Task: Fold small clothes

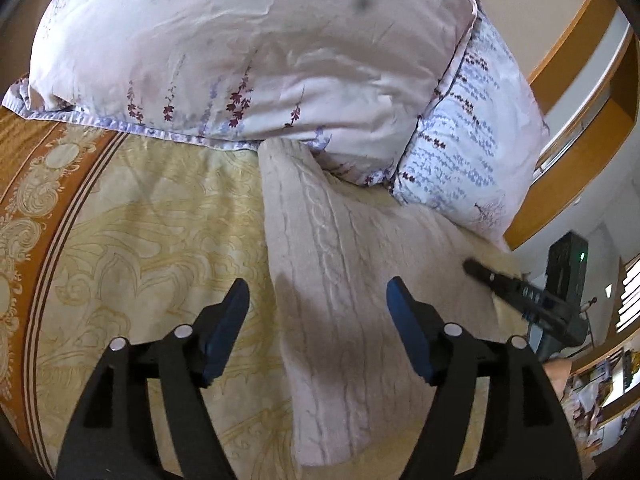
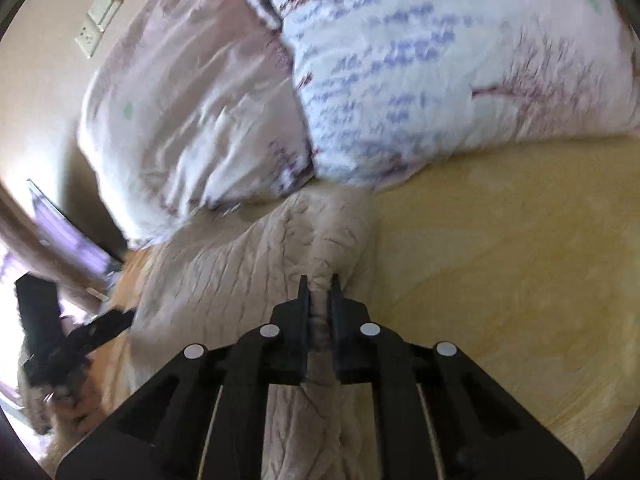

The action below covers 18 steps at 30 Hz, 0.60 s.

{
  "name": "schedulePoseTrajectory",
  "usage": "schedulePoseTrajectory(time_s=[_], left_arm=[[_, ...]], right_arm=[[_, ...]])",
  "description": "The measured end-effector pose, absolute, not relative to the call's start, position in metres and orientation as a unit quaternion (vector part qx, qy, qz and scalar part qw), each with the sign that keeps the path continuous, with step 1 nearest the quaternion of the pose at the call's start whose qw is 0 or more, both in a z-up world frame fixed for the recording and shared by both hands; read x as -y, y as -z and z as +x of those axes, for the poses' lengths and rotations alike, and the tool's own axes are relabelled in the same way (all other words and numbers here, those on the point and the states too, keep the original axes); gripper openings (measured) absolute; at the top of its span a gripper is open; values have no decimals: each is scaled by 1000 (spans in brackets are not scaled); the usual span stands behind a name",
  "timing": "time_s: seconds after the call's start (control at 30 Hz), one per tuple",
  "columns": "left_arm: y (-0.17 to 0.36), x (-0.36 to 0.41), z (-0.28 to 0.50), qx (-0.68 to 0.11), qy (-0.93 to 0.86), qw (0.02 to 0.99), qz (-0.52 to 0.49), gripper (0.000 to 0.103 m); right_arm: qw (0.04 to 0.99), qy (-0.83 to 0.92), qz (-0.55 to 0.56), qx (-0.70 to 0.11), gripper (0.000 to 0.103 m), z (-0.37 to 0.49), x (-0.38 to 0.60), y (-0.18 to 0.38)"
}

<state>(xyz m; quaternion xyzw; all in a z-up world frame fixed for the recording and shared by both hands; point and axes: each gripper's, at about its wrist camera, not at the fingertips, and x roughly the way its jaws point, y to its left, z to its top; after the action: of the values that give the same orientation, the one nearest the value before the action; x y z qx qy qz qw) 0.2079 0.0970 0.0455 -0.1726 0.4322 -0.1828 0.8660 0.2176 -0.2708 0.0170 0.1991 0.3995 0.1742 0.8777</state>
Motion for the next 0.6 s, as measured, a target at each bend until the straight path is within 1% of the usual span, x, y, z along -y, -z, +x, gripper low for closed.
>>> schedulePoseTrajectory(time_s=[0.1,0.17,0.23,0.3,0.37,0.4,0.53,0.6], left_arm=[[-42,-89,209,-445,169,867,-150,73],[-39,-83,210,-450,162,868,-135,74],[-37,-81,208,-451,153,871,-121,77],[-36,-79,207,-449,143,875,-107,78],[-38,-81,205,-448,142,876,-106,78],[-40,-83,202,-447,144,876,-108,78],[-43,-87,189,-446,152,876,-105,78],[-41,-84,181,-447,149,878,-86,78]], right_arm=[[876,-134,200,-419,8,230,275,-8],[864,-117,207,-443,9,237,275,6],[863,-114,204,-448,9,237,275,8],[868,-112,186,-447,14,233,273,1],[878,-113,175,-431,21,218,274,-12],[884,-118,171,-420,22,210,274,-19],[901,-173,155,-366,23,161,270,-43],[899,-209,131,-361,24,142,261,-46]])
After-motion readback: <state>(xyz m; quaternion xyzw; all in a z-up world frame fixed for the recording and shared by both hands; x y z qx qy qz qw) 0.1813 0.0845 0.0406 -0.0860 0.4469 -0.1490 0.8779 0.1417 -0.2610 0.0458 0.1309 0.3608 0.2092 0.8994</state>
